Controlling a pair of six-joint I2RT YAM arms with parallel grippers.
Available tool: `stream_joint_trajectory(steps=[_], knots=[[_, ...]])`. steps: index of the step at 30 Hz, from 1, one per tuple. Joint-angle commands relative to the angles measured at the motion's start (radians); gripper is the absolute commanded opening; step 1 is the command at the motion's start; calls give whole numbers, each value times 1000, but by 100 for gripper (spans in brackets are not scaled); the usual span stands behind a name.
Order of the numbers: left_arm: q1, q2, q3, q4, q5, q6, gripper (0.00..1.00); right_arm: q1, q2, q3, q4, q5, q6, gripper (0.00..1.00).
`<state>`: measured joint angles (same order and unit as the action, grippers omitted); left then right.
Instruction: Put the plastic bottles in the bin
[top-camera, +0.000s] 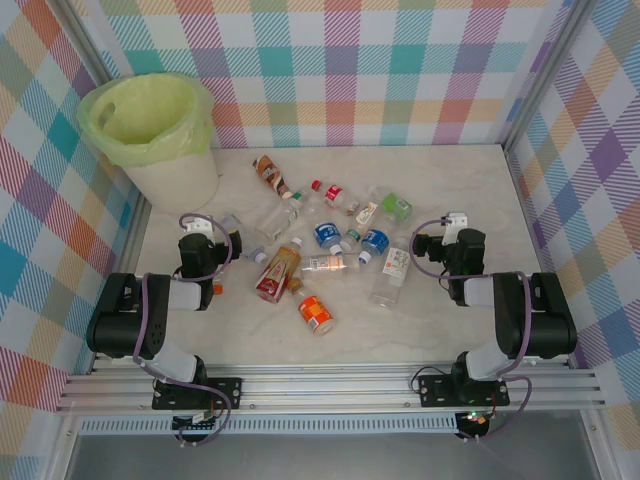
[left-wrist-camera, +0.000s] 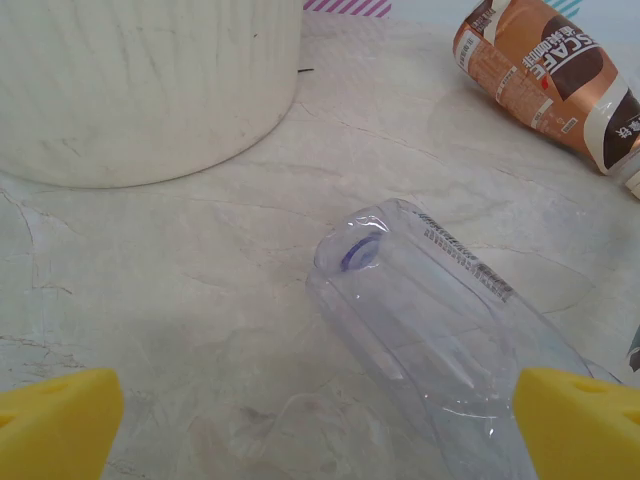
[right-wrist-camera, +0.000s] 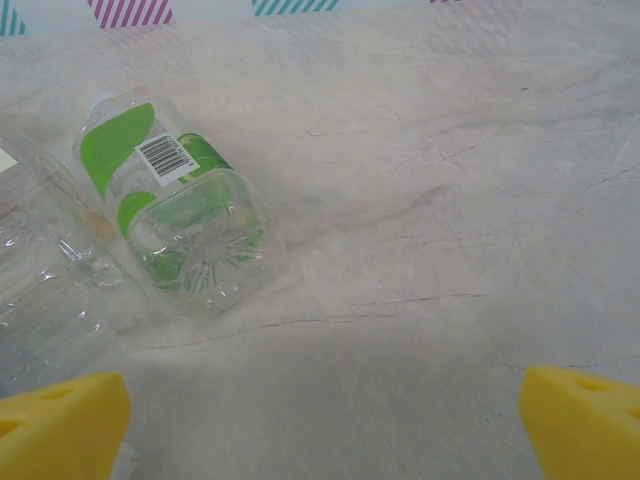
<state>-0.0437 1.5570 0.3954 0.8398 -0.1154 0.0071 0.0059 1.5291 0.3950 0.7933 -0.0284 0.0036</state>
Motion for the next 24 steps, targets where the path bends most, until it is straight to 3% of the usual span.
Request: stream_joint_trajectory(steps=[1,20,24], knots=[[-10,8,5,9,-1,-7,100,-6,9,16,41,-17,3,100],[-16,3,-4,20,-8,-2,100,-6,8,14,44,-16,3,100],[-15,-68,-75,89,-26,-9,100,-6,-18,-39,123,-7,10,100]])
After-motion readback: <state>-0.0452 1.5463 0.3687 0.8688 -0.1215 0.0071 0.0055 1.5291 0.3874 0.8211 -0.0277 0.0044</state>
